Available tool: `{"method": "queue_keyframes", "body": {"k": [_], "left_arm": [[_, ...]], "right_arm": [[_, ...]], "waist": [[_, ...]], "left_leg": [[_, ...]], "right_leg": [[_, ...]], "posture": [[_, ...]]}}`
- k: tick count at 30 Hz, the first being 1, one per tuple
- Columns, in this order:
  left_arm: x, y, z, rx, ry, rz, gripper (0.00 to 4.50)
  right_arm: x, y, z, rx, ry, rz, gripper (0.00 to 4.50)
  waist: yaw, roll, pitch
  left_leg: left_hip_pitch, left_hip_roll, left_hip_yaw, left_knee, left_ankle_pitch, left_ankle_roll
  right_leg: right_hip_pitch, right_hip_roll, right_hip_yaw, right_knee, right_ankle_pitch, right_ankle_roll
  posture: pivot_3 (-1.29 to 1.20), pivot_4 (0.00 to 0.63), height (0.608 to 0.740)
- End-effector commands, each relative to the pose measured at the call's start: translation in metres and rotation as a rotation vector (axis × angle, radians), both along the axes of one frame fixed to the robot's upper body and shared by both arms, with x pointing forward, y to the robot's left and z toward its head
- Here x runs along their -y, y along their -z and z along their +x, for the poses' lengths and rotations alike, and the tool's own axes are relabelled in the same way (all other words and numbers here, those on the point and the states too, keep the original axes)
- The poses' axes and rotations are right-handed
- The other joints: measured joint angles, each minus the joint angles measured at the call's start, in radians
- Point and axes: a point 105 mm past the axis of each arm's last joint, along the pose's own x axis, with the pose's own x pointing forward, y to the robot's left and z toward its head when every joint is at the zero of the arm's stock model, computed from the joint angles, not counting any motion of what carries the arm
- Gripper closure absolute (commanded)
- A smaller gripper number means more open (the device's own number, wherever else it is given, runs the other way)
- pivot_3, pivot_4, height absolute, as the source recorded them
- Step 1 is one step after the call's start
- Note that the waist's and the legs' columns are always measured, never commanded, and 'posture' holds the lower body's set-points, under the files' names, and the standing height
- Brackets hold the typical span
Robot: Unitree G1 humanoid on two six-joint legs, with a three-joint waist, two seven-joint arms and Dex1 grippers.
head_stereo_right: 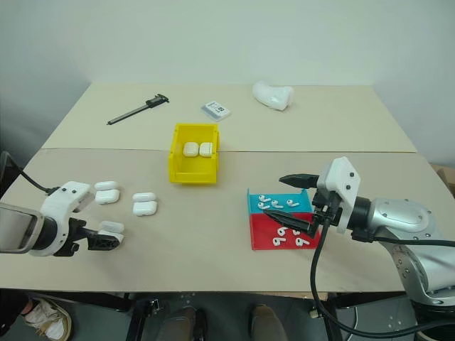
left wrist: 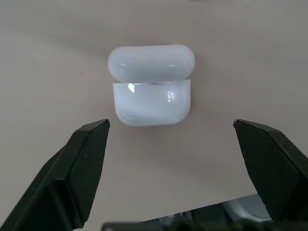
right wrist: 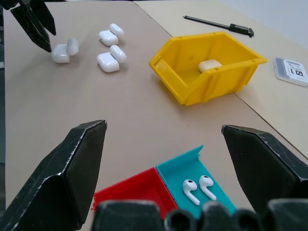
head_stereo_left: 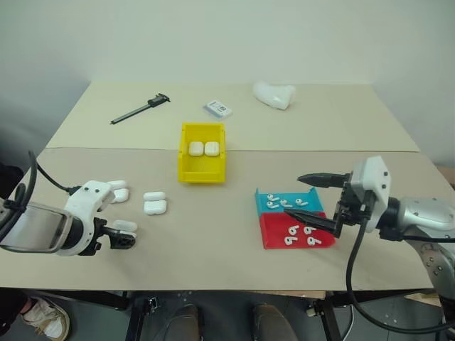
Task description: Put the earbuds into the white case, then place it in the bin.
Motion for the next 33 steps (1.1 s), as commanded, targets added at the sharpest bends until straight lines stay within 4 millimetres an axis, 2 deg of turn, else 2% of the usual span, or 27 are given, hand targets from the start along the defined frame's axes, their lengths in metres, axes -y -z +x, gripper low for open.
{"method": "queue_keyframes", "body": {"k": [1,13,29,32,33], "left_arm": [[0.005,-0.003,0.008,0.058,-0.022,0.020,0.00],[0.007,0.012,0.023,0.029,-0.076,0.047,0.00],[0.015,0.029,0.028,-0.053,-0.061,0.051,0.00],[0.015,0.031,0.026,-0.064,-0.046,0.063,0.57],[0.014,0.031,0.025,-0.069,-0.041,0.065,0.92]], "right_arm": [[0.000,-0.014,-0.005,0.031,-0.018,0.005,0.04],[-0.001,-0.014,-0.007,0.021,-0.018,-0.003,0.04],[0.004,-0.017,-0.007,0.032,0.002,-0.013,0.04],[0.005,-0.017,-0.008,0.033,0.007,-0.014,0.00],[0.005,-0.017,-0.008,0.033,0.009,-0.014,0.00]], "waist": [[0.002,0.000,0.000],[0.017,0.000,0.000],[0.020,0.000,0.000],[0.020,0.000,0.000],[0.019,0.000,0.000]], "left_leg": [[0.000,0.000,0.000,0.000,0.000,0.000],[0.000,-0.001,0.001,0.000,0.001,-0.001],[0.000,-0.001,0.000,0.000,0.002,-0.002],[0.000,-0.002,0.000,0.000,0.002,-0.002],[0.000,-0.002,0.000,0.000,0.002,-0.002]], "right_leg": [[0.000,0.000,0.000,0.000,0.000,0.000],[0.001,0.000,0.000,-0.001,0.000,0.000],[0.001,0.000,0.000,-0.001,0.000,0.000],[0.002,0.000,-0.001,-0.001,0.000,0.000],[0.002,0.000,-0.001,-0.001,0.000,0.000]], "posture": [[0.00,0.150,0.740],[0.00,0.150,0.740],[0.00,0.150,0.740],[0.00,0.150,0.740],[0.00,0.150,0.740]]}}
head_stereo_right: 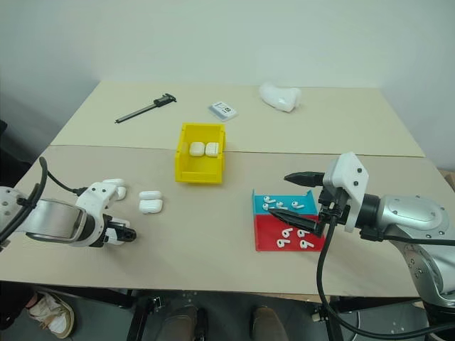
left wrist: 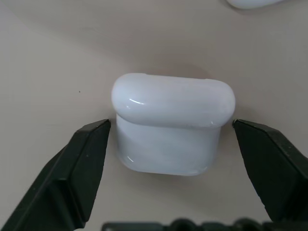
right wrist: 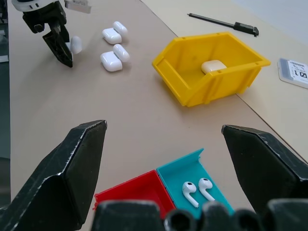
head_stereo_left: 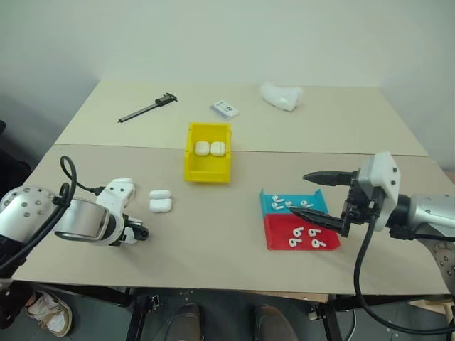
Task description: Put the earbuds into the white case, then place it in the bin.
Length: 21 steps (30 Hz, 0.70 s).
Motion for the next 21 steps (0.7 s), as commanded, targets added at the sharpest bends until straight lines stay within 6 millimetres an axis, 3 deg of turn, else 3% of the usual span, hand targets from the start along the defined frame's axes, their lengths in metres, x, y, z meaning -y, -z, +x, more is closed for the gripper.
{"method": "queue_keyframes", "body": {"k": [1,3,7,13,16,19,21], "left_arm": [[-0.001,0.002,-0.004,-0.023,0.026,0.022,1.25],[-0.003,0.001,-0.004,-0.019,0.014,0.022,1.71],[-0.010,-0.015,0.002,0.067,-0.002,0.043,1.71],[0.001,-0.087,0.032,0.616,0.006,-0.070,1.71],[0.018,-0.123,0.034,0.951,0.156,-0.086,1.71],[0.038,-0.138,0.032,1.181,0.314,-0.124,1.71],[0.058,-0.138,0.032,1.195,0.396,-0.380,1.71]], "right_arm": [[0.001,-0.011,-0.005,0.047,-0.003,0.000,0.00],[0.000,-0.012,-0.005,0.052,0.000,0.003,0.00],[-0.001,-0.011,-0.002,0.065,0.004,0.014,0.00],[-0.004,-0.011,0.008,0.102,0.015,0.039,0.00],[-0.006,-0.014,0.013,0.137,0.022,0.039,0.00],[-0.009,-0.019,0.017,0.139,0.037,0.024,0.00],[-0.012,-0.020,0.017,0.145,0.037,-0.038,0.00]], "waist": [[-0.001,0.000,0.000],[-0.002,0.000,0.000],[-0.005,0.000,0.000],[-0.002,0.000,0.000],[-0.001,0.001,0.000],[0.000,0.001,0.000],[0.001,0.001,-0.001]], "left_leg": [[0.000,0.000,0.000,0.000,0.000,0.000],[0.000,0.000,0.000,0.000,0.000,0.000],[0.000,0.000,0.000,0.000,0.000,0.000],[-0.002,0.001,0.003,0.000,0.001,-0.002],[-0.001,0.000,0.005,-0.001,0.001,-0.002],[-0.001,0.000,0.006,-0.001,0.001,-0.003],[-0.001,0.000,0.006,-0.001,0.001,-0.003]], "right_leg": [[0.000,0.000,0.000,0.000,0.000,0.000],[0.000,0.000,0.000,0.000,0.000,0.000],[0.000,0.001,0.000,0.000,0.000,0.000],[-0.002,0.001,-0.001,0.000,0.000,0.000],[-0.001,0.000,-0.001,-0.001,0.000,0.000],[-0.001,0.000,-0.001,-0.001,0.000,0.000],[-0.001,0.000,-0.001,-0.001,0.000,-0.001]], "posture": [[0.00,0.150,0.740],[0.00,0.150,0.740],[0.00,0.150,0.740],[0.00,0.150,0.740],[0.00,0.150,0.740],[0.00,0.150,0.740],[0.00,0.150,0.740]]}}
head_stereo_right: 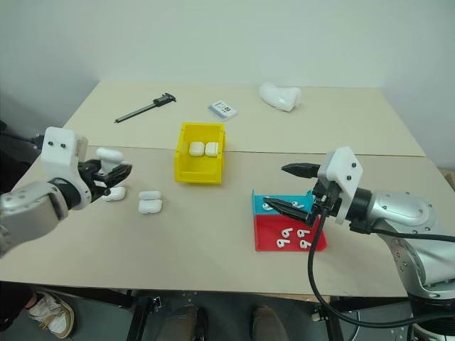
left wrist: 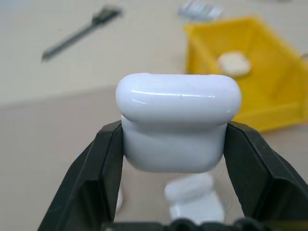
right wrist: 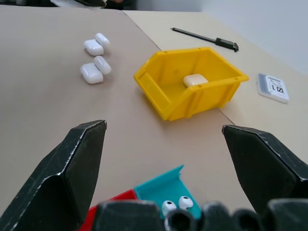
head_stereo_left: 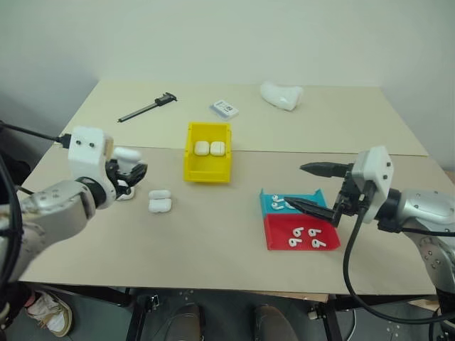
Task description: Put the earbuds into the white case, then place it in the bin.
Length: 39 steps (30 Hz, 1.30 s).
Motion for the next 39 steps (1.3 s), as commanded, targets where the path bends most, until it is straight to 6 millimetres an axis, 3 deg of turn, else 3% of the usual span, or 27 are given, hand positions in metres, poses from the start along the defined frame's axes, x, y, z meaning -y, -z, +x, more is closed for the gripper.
{"method": "queue_keyframes", "body": {"k": [1,3,6,10,11,16,23,33,39], "left_arm": [[0.034,-0.024,-0.004,0.123,0.303,-0.181,1.71],[0.055,-0.028,-0.007,0.131,0.507,-0.251,1.71],[0.077,-0.034,-0.018,0.199,0.766,-0.211,1.71],[0.091,-0.037,-0.036,0.269,1.094,-0.180,1.71],[0.094,-0.033,-0.036,0.283,1.138,-0.155,1.71],[0.106,-0.024,-0.039,0.316,1.269,-0.137,1.71],[0.123,-0.021,-0.062,0.341,1.399,-0.154,1.71],[0.130,-0.019,-0.066,0.340,1.392,-0.196,1.71],[0.130,-0.015,-0.072,0.328,1.366,-0.198,1.71]], "right_arm": [[-0.004,-0.008,-0.002,0.029,0.004,-0.115,0.00],[-0.004,-0.001,-0.003,-0.005,-0.006,-0.221,0.00],[-0.002,0.008,-0.010,-0.041,-0.032,-0.334,0.00],[0.007,0.032,-0.029,-0.194,-0.082,-0.556,0.00],[0.011,0.037,-0.032,-0.203,-0.095,-0.614,0.18],[0.022,0.051,-0.031,-0.255,-0.072,-0.717,1.65],[0.028,0.063,-0.028,-0.315,-0.018,-0.794,1.65],[0.036,0.087,-0.010,-0.402,0.043,-0.900,1.65],[0.032,0.096,-0.012,-0.441,0.009,-0.899,1.65]], "waist": [[0.002,0.000,0.000],[0.005,0.000,0.000],[-0.001,0.000,0.000],[-0.008,0.000,0.000],[-0.009,0.001,-0.001],[-0.015,0.001,-0.001],[-0.021,0.001,-0.001],[-0.027,0.001,-0.001],[-0.026,0.001,-0.001]], "left_leg": [[0.000,0.000,0.000,0.000,0.000,0.000],[-0.001,0.000,-0.001,0.001,0.000,0.001],[-0.002,0.000,-0.002,0.001,-0.001,0.003],[-0.004,0.000,-0.002,0.002,-0.001,0.003],[-0.003,0.000,-0.002,0.002,-0.002,0.003],[-0.001,0.001,-0.003,0.003,-0.002,0.004],[-0.004,0.001,-0.008,0.003,-0.002,0.005],[-0.003,0.002,-0.009,0.004,-0.003,0.006],[-0.003,0.001,-0.009,0.004,-0.003,0.006]], "right_leg": [[0.000,0.000,-0.001,0.000,0.000,0.000],[0.001,0.000,-0.002,0.000,0.000,0.000],[0.001,0.000,-0.001,-0.001,0.000,0.000],[-0.001,0.001,-0.001,-0.001,0.000,0.001],[-0.001,0.001,0.000,0.000,0.000,0.001],[0.001,0.001,-0.001,0.000,0.000,0.001],[-0.002,0.001,0.000,0.000,0.000,0.002],[-0.001,0.002,0.001,0.001,0.000,0.002],[-0.002,0.001,0.001,0.001,0.000,0.002]], "posture": [[0.00,0.150,0.740],[0.00,0.150,0.740],[0.00,0.150,0.740],[0.00,0.150,0.740],[0.00,0.150,0.740],[0.00,0.150,0.740],[0.00,0.150,0.740],[0.00,0.150,0.740],[0.00,0.150,0.740]]}}
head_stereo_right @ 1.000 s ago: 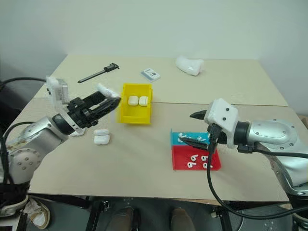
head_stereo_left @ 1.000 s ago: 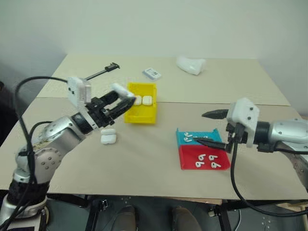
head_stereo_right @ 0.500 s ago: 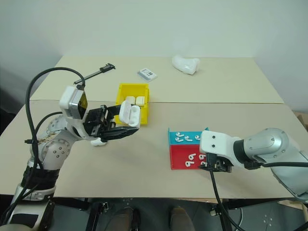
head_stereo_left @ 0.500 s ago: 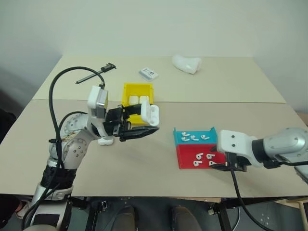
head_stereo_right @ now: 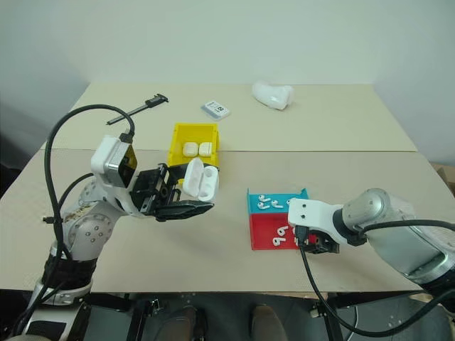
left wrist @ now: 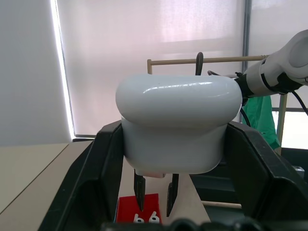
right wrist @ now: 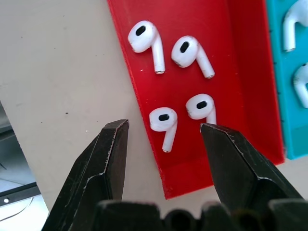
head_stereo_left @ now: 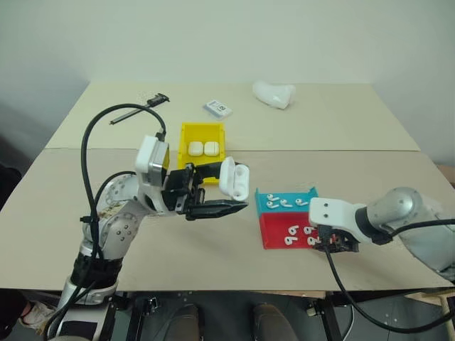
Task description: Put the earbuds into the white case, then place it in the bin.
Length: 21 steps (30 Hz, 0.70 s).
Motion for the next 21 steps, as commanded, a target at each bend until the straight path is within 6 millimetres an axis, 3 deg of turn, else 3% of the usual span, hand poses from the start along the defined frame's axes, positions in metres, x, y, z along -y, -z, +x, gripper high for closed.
{"method": "queue_keyframes", "body": {"k": [1,21], "left_arm": [[0.000,-0.008,-0.008,0.045,-0.013,-0.007,1.71],[0.000,-0.009,-0.012,0.040,-0.031,0.002,1.71]], "right_arm": [[-0.004,-0.003,0.003,0.020,-0.010,-0.001,1.65],[0.004,0.013,0.013,-0.013,0.031,-0.019,1.65]], "waist": [[0.000,0.000,0.000],[0.000,0.000,0.000]], "left_leg": [[0.000,0.000,0.000,0.000,0.000,0.000],[0.001,0.000,0.000,0.000,0.000,0.000]], "right_leg": [[0.000,0.000,0.000,0.000,0.000,0.000],[0.000,0.000,0.000,0.000,0.000,0.000]], "posture": [[0.00,0.150,0.740],[0.00,0.150,0.740]]}}
